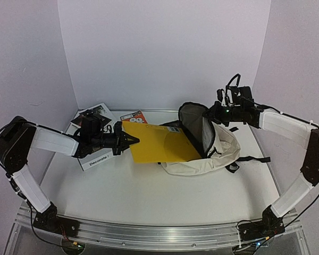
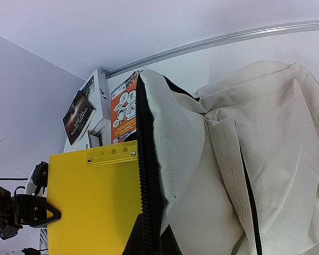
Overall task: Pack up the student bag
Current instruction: Place the files in the student bag.
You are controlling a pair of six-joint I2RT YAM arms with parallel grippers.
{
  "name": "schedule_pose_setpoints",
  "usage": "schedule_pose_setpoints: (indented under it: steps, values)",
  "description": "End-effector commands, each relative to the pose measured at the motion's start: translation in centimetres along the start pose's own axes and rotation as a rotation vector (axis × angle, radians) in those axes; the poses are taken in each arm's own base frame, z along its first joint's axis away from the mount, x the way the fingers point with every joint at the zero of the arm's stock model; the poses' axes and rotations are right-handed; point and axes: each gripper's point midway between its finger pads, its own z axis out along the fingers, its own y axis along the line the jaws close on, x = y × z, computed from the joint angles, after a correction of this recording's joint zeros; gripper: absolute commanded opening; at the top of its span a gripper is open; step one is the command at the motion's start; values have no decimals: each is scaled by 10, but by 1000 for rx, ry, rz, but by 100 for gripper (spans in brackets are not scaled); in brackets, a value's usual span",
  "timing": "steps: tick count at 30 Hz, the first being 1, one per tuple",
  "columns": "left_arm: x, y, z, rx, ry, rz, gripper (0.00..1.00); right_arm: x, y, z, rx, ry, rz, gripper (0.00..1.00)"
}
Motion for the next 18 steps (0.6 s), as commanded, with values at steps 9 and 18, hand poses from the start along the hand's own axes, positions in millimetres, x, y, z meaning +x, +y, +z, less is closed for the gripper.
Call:
schedule_pose_setpoints:
  steps: [9,18]
  values:
    - [-18,-43,24,179,-32,136,0,-44,75,-41,-197,-210,-73,0]
    - [-24,-53,45,242,-41,158,0,-47,93,-51,-241,-233,-73,0]
